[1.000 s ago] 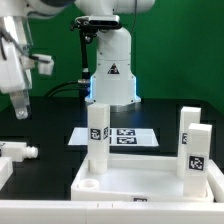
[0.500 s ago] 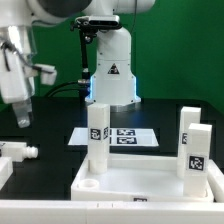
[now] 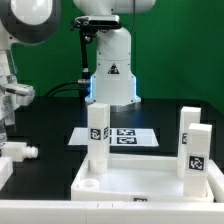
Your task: Assemble desk
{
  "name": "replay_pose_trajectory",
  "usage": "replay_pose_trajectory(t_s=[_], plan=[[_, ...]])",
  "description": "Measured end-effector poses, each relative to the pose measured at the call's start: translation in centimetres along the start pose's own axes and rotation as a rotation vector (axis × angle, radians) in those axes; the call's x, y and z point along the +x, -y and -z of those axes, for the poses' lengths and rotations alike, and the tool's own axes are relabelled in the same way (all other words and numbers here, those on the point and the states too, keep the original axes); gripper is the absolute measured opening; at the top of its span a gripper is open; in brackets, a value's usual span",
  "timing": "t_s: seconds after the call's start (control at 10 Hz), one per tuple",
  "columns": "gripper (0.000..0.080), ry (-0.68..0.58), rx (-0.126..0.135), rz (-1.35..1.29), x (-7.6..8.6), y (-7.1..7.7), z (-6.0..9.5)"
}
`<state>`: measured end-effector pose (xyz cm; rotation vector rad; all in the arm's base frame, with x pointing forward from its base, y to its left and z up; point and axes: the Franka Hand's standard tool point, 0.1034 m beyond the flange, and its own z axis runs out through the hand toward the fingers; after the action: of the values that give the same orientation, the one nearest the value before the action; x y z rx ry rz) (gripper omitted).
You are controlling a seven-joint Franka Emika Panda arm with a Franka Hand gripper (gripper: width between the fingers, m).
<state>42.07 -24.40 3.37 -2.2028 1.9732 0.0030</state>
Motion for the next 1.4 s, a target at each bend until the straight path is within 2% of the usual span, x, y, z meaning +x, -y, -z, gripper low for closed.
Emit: replay_pose_trajectory(t_s=[0.1, 0.2, 0.5, 0.7, 0.8, 1.0, 1.1, 1.2, 1.3, 1.4], plan=[[0.0649, -0.016, -0.018, -0.005, 0.5, -0.6, -0.8], [0.0649, -0.035, -0.022, -0.001, 0.5, -0.5, -1.3], [0.0649, -0.05, -0.043, 0.018, -0.2, -0.5, -2.5], [0.0649, -0.047, -0.049, -0.014, -0.8, -0.1, -2.6], [0.0622, -0.048, -0.06, -0.012, -1.1, 0.1, -2.6], [0.0341, -0.048, -0.061, 0.0, -0.8, -0.1, -2.6], [0.0341, -0.048, -0.062, 0.014, -0.9, -0.1, -2.6], [0.0284, -0.047, -0.062, 0.012, -1.1, -0.1, -2.6], [0.0284, -0.051, -0.071, 0.095, -2.6, 0.3, -2.2], [0.0284, -0.059, -0.09, 0.236, -5.2, 0.5, -1.6]])
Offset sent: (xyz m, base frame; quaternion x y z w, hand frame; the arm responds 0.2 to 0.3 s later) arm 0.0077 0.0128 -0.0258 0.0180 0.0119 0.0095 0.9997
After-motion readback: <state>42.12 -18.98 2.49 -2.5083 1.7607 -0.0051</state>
